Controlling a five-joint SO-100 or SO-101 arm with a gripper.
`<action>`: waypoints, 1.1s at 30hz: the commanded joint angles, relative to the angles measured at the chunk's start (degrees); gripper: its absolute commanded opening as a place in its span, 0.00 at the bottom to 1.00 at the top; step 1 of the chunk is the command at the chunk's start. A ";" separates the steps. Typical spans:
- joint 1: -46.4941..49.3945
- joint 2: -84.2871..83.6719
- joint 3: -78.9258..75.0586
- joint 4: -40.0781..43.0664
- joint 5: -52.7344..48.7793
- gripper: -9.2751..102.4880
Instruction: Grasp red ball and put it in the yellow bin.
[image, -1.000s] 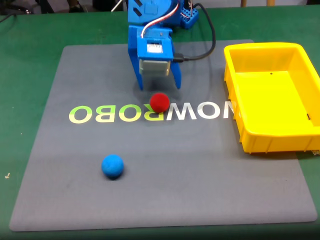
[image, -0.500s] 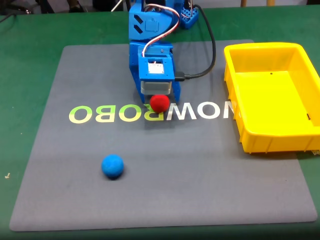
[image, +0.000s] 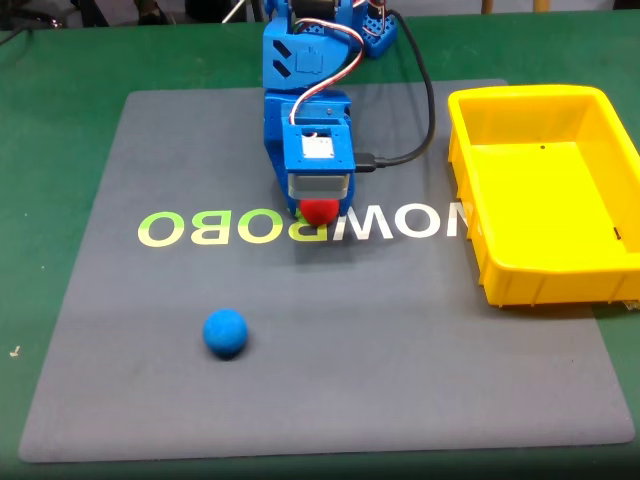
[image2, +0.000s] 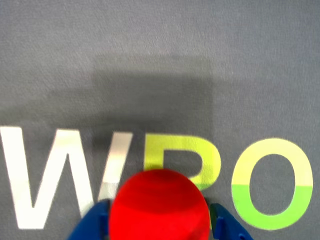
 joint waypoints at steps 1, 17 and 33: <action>-0.53 0.18 -3.60 -1.58 0.97 0.23; -1.32 5.80 -5.80 -1.58 1.93 0.08; -22.59 25.75 -9.40 1.49 6.42 0.08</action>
